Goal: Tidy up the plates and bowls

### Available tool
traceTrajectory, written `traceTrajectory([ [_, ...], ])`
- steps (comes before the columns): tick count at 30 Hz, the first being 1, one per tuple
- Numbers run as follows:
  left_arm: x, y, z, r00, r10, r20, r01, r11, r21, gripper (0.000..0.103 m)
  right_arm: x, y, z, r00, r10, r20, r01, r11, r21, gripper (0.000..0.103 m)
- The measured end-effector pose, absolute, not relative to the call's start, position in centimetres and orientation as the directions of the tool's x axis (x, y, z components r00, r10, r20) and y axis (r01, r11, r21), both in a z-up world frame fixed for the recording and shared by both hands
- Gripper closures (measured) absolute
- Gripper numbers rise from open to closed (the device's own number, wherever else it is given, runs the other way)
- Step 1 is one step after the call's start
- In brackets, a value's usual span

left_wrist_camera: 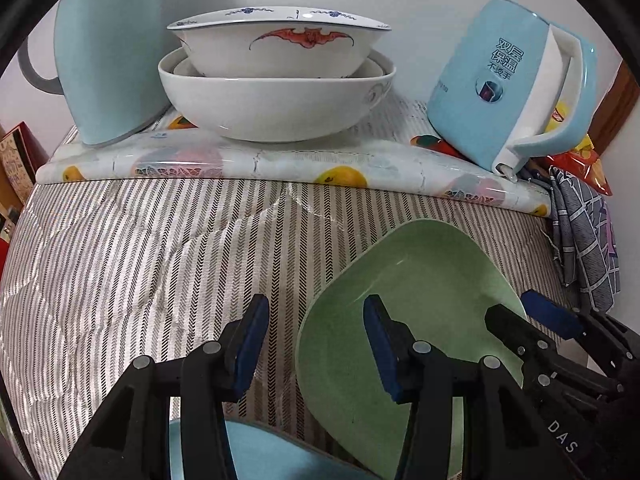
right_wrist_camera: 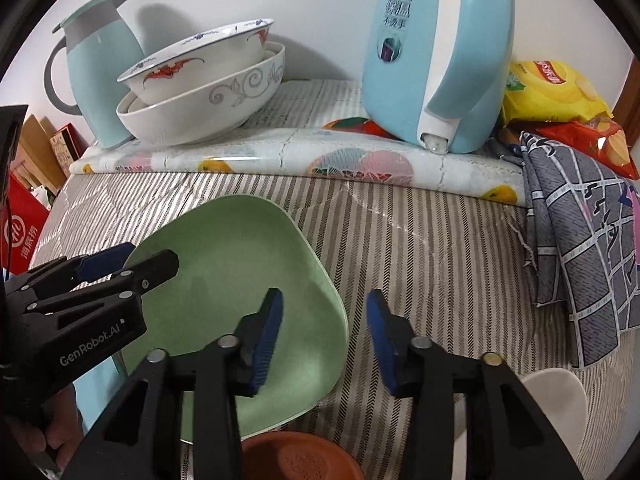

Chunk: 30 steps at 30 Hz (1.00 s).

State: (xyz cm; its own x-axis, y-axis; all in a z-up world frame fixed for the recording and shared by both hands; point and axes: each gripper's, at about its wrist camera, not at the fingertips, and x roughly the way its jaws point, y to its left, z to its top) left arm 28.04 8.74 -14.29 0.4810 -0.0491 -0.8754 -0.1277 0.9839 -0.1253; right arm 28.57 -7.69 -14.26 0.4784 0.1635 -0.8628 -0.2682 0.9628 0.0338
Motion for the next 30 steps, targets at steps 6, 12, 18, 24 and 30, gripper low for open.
traceTrajectory([
  [6, 28.8, 8.4, -15.1, 0.468, -0.051, -0.882, -0.123, 0.985, -0.122, 0.074, 29.0, -7.5, -15.3, 0.449, 0.147, -0.882, -0.273, 0.962, 0.021, 0.081],
  [12, 29.2, 7.8, -15.2, 0.481, -0.049, -0.875, -0.108, 0.987, -0.116, 0.079, 29.2, -7.7, -15.8, 0.448, 0.14, -0.883, -0.261, 0.965, 0.021, 0.089],
  [18, 29.6, 7.5, -14.5, 0.505, -0.062, -0.861, -0.091, 0.988, -0.124, 0.085, 29.3, -8.6, -15.1, 0.478, 0.134, -0.868, -0.234, 0.972, 0.021, 0.091],
  [24, 29.3, 7.2, -13.2, 0.53, -0.055, -0.846, -0.077, 0.991, -0.113, 0.086, 29.5, -9.3, -14.0, 0.498, 0.154, -0.853, -0.214, 0.975, 0.052, 0.092],
  [30, 28.1, 7.5, -11.5, 0.55, -0.053, -0.834, -0.073, 0.991, -0.111, 0.086, 29.1, -9.6, -12.9, 0.512, 0.176, -0.841, -0.213, 0.974, 0.074, 0.092],
])
